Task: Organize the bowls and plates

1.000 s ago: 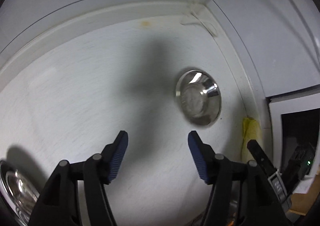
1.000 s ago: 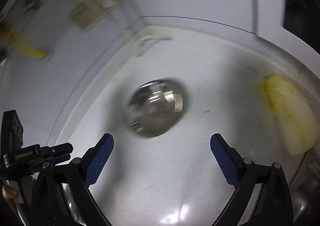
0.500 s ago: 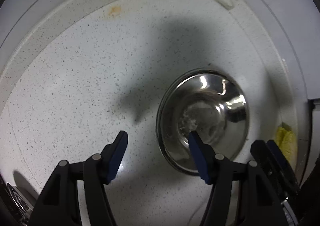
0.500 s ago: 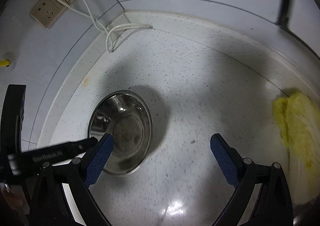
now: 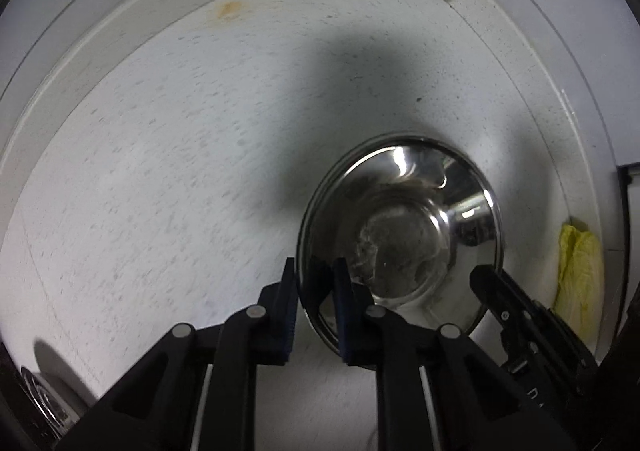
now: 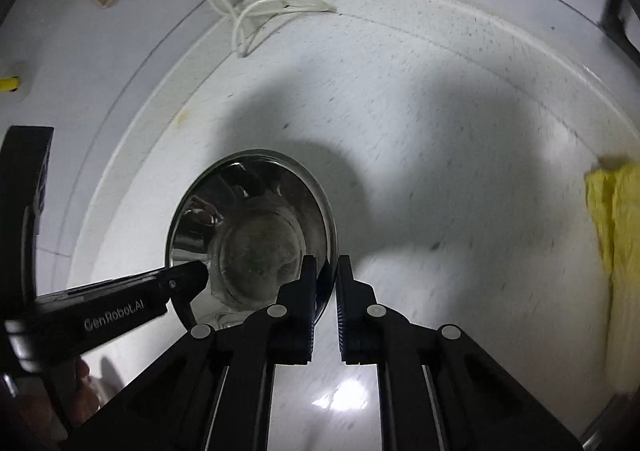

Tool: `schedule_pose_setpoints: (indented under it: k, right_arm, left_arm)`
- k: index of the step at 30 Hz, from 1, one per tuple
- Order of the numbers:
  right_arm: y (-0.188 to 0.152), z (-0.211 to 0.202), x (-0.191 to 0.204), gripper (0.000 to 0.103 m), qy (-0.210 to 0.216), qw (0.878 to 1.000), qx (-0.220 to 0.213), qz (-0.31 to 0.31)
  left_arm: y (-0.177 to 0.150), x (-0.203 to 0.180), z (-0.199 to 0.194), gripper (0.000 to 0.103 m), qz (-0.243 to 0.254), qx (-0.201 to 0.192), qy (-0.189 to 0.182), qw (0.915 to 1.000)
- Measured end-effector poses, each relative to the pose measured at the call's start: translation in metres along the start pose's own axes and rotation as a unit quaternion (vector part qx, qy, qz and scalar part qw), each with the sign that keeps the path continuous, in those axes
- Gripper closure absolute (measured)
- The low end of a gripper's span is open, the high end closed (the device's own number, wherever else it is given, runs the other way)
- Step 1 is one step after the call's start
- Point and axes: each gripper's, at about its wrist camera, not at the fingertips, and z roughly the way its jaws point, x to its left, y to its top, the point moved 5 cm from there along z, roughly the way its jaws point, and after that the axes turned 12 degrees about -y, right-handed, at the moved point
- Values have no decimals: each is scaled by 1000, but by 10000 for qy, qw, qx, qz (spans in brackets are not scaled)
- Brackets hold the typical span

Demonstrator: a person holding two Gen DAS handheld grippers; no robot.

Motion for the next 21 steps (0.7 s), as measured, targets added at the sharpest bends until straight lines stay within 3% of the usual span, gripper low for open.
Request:
schedule_pose_setpoints:
  k: [10,16,21]
  right_arm:
    - [-56,-76,94,94,179,9965,-389,-720]
    - [-115,-111,200,94,538,9854,-448,-1549]
    - [-180,-124,293,93,906,9662,-258,-2400]
  left_arm:
    - [-72,72,-110,87,-69,-704,106,9974]
    - [-128,162,-188,88,-683,-1165,211,9906]
    - [-191,250,-232,88,-1261,-1390,382,9815]
